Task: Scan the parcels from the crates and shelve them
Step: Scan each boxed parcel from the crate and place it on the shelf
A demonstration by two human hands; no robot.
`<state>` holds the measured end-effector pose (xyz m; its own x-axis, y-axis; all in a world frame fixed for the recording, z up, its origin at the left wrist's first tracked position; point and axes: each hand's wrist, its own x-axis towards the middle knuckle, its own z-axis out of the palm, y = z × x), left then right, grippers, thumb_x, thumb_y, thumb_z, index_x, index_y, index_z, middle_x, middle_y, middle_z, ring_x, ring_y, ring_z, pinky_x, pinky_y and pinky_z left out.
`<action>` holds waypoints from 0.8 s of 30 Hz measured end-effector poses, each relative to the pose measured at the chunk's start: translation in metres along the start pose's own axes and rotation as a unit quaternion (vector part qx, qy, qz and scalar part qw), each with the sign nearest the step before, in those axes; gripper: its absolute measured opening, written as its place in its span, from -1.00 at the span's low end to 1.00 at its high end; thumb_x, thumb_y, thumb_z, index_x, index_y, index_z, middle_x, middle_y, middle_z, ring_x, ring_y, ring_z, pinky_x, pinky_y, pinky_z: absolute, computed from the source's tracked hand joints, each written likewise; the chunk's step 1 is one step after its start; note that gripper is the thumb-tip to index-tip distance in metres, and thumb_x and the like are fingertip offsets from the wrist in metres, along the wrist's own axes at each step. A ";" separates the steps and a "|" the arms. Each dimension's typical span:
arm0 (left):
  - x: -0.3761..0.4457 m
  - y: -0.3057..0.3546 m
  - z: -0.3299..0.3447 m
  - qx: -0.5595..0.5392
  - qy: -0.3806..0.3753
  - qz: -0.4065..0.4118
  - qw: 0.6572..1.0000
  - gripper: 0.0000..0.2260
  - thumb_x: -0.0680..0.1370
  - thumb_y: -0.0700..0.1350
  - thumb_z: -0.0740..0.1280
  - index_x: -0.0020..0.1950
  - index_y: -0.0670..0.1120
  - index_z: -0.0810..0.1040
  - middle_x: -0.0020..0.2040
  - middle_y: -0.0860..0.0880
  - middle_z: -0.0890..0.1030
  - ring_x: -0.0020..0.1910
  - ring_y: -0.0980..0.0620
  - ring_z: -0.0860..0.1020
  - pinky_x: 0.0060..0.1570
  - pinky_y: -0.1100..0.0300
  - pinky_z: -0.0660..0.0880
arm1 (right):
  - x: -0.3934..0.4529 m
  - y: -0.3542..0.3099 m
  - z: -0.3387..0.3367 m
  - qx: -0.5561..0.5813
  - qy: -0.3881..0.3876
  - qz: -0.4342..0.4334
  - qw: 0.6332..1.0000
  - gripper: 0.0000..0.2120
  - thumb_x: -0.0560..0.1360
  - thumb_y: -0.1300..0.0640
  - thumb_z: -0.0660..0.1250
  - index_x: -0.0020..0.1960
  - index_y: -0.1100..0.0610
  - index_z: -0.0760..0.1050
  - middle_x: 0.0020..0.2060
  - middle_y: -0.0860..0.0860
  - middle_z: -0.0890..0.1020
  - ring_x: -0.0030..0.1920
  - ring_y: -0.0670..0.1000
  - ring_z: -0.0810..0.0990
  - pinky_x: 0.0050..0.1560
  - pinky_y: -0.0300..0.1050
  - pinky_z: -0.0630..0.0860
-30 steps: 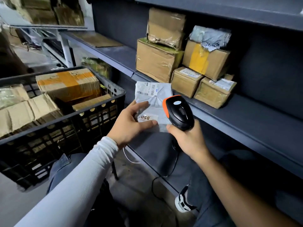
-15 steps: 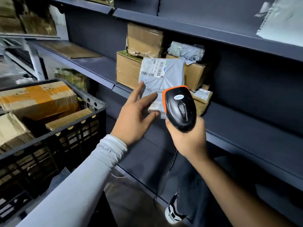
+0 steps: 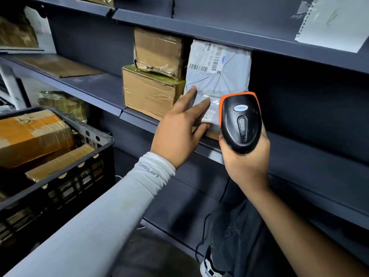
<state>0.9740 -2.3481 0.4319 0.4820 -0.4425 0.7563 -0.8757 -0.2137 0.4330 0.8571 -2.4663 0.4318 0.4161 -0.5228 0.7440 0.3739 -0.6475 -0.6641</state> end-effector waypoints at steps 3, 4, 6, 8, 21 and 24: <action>-0.003 0.000 0.008 0.010 0.041 -0.003 0.999 -0.58 0.55 -0.15 0.48 0.42 -0.09 0.60 0.55 -0.20 0.42 0.48 -0.20 0.47 0.39 -0.07 0.50 | 0.000 0.005 0.000 -0.009 0.002 -0.009 1.000 -0.47 0.44 0.28 0.48 0.37 0.35 0.47 0.16 0.11 0.68 0.18 0.00 0.67 0.28 0.01 0.57; -0.004 0.000 0.010 0.015 0.053 -0.006 0.998 -0.60 0.56 -0.14 0.47 0.41 -0.09 0.61 0.53 -0.20 0.44 0.46 -0.21 0.49 0.38 -0.05 0.49 | 0.001 0.007 0.001 -0.009 0.001 -0.009 1.000 -0.47 0.44 0.28 0.48 0.38 0.34 0.47 0.17 0.10 0.68 0.19 0.00 0.67 0.29 0.02 0.57; -0.004 -0.002 0.014 0.025 0.068 -0.003 0.997 -0.63 0.58 -0.13 0.43 0.39 -0.10 0.62 0.50 -0.19 0.48 0.43 -0.21 0.52 0.37 -0.08 0.51 | 0.002 0.011 0.002 -0.006 -0.001 -0.008 1.000 -0.45 0.44 0.27 0.48 0.39 0.32 0.47 0.19 0.10 0.68 0.21 0.02 0.66 0.30 0.09 0.57; -0.002 -0.004 0.018 0.035 0.074 0.010 0.997 -0.65 0.60 -0.13 0.40 0.39 -0.11 0.62 0.47 -0.18 0.52 0.38 -0.24 0.55 0.34 -0.15 0.53 | 0.006 0.014 0.004 -0.003 -0.001 -0.013 1.000 -0.45 0.44 0.25 0.48 0.40 0.31 0.47 0.21 0.11 0.67 0.23 0.05 0.66 0.31 0.15 0.56; 0.040 -0.003 0.013 -0.006 0.182 0.068 0.981 -0.64 0.49 -0.24 0.25 0.26 -0.20 0.64 0.32 -0.27 0.48 0.24 -0.25 0.55 0.17 -0.14 0.59 | 0.035 0.013 0.017 -0.014 -0.025 -0.109 0.994 -0.33 0.48 0.19 0.49 0.48 0.41 0.34 0.41 0.35 0.48 0.40 0.19 0.55 0.43 0.18 0.47; 0.044 -0.001 0.010 0.008 0.210 0.096 0.973 -0.70 0.51 -0.31 0.30 0.21 -0.24 0.66 0.17 -0.25 0.58 0.20 -0.23 0.57 0.24 -0.19 0.54 | 0.038 0.014 0.017 -0.037 -0.028 -0.144 0.989 -0.41 0.49 0.22 0.50 0.43 0.41 0.41 0.35 0.37 0.51 0.36 0.27 0.56 0.35 0.31 0.50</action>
<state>0.9960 -2.3766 0.4597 0.2756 -0.0821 0.9577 -0.9498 -0.1766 0.2582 0.8918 -2.4856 0.4497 0.3470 -0.2816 0.8946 0.4226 -0.8046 -0.4172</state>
